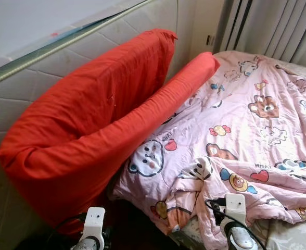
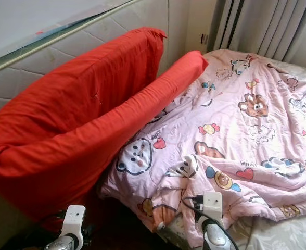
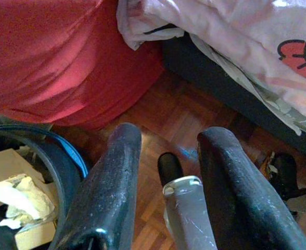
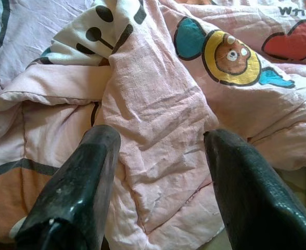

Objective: Clean up the room

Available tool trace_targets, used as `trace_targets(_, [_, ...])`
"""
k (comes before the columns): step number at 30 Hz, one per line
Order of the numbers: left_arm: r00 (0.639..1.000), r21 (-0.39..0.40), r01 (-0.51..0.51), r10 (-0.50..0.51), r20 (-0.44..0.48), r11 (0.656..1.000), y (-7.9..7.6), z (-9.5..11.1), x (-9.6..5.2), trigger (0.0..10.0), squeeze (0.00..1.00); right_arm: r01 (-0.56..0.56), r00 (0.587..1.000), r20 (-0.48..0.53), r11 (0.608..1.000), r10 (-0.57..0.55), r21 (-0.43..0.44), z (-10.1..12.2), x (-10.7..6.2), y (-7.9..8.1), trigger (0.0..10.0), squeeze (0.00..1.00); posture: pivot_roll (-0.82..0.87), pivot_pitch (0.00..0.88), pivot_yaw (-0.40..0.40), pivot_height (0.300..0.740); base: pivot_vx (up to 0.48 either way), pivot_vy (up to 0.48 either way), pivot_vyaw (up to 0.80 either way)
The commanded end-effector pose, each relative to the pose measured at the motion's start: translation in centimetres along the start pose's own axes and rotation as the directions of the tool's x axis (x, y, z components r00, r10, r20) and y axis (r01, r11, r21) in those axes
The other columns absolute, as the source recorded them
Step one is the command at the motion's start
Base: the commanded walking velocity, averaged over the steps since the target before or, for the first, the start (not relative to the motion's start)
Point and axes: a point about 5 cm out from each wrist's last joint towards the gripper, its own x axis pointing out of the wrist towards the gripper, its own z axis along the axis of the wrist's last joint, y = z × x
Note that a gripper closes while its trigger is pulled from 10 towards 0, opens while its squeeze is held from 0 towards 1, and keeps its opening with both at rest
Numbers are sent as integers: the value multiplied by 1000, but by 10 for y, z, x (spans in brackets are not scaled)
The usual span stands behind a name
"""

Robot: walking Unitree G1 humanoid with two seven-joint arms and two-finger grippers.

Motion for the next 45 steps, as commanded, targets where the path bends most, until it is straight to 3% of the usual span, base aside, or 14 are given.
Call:
trace_targets(1, [1000,6,-5,5,-25,1000,4,-7,-2,10000,0,-4,1000,1,1000,4,-10,4,2,3,10000,0,-45,93,53,687,0,0,0])
trace_targets(6, [1000,8,-3,3,-25,1000,4,-7,-2,10000,0,-7,1000,14,1000,7,1,7,3,4,10000,0,-45,86,52,663,0,0,0])
trace_targets(20, [1000,22,-18,18,-6,1000,4,-4,-1,10000,0,-53,998,22,998,54,-34,9,3,12,10000,0,-40,65,50,663,0,0,0])
trace_targets(26, [1000,22,-17,17,2,1000,3,-2,-1,10000,0,-88,994,56,996,90,-26,12,3,17,10000,0,-42,55,49,628,0,0,0])
trace_targets(45, [1000,31,0,0,3,1000,0,-1,0,10000,0,-111,993,31,993,112,-33,8,2,18,10000,0,-37,68,50,628,0,0,0])
